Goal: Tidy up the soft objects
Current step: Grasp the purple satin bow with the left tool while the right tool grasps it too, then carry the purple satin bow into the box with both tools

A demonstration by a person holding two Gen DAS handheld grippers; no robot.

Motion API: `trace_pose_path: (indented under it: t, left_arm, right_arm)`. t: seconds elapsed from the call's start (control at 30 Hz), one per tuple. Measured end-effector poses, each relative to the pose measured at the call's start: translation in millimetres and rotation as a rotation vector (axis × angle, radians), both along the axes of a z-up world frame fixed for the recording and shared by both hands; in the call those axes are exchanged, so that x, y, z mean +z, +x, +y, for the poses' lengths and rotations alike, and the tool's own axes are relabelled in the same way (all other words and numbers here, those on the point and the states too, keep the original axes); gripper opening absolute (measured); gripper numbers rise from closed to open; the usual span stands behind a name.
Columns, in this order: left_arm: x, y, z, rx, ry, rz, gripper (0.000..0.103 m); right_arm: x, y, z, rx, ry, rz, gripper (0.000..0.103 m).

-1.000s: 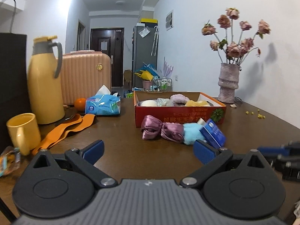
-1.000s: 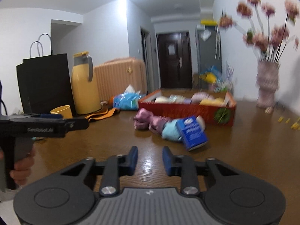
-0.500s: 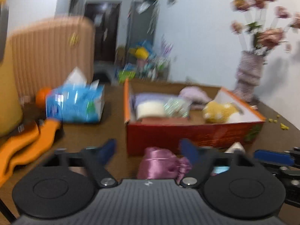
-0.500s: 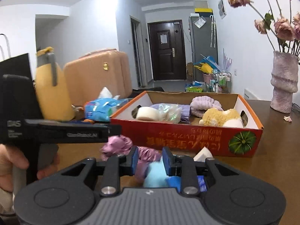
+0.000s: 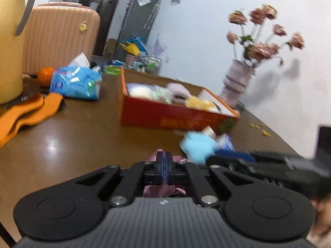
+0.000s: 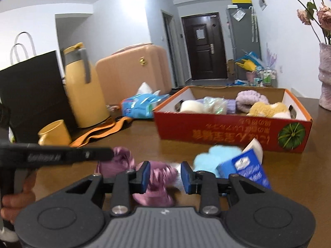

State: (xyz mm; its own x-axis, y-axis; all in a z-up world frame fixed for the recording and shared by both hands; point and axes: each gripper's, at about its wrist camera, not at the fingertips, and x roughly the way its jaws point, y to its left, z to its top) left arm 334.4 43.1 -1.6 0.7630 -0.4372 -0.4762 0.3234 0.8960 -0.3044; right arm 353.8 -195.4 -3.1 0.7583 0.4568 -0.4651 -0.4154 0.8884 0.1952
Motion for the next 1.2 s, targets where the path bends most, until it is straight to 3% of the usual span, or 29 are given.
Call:
trace_pose_path:
  t: [0.2,0.4,0.67,0.83,0.87,0.9,0.93,1.0,1.03,1.1,1.2]
  left_arm:
    - [-13,-48,-3,0.010,0.005,0.022,0.003]
    - [-18,-80,-11,0.039,0.056,0.005,0.004]
    - [-21,-91,-14,0.053,0.090,0.009,0.005]
    - [-24,-91,-13,0.047,0.080,0.026,0.007]
    - [-23,-90,-13,0.045,0.076,0.028,0.008]
    - [-23,-90,-13,0.042,0.071,0.028,0.013]
    - [-22,-90,-14,0.039,0.068,0.025,0.018]
    - [-19,-90,-15,0.041,0.077,0.021,0.063]
    - [-17,-91,-15,0.036,0.081,0.010,0.069]
    - [-15,-91,-16,0.016,0.080,-0.019,0.070]
    - [-16,-80,-13,0.026,0.067,0.011,0.069]
  right_arm:
    - [-20,-16,-1,-0.017,-0.018,0.110,0.031]
    - [-25,-58,-11,-0.029,0.007,0.108,0.038]
    - [-19,-93,-22,-0.032,0.056,0.096,0.039]
    - [-29,-93,-27,-0.047,0.074,0.146,0.039]
    - [-31,-91,-27,-0.049,0.085,0.156,0.035]
    - [-34,-89,-27,-0.046,0.098,0.167,0.023]
    - [-35,-87,-27,-0.040,0.110,0.176,0.017]
    - [-35,-86,-23,-0.033,0.092,0.176,0.011]
    - [-35,-86,-20,-0.032,0.072,0.171,0.009]
    - [-37,-86,-18,-0.025,0.053,0.169,0.008]
    - [-37,-87,-19,-0.022,0.059,0.165,0.007]
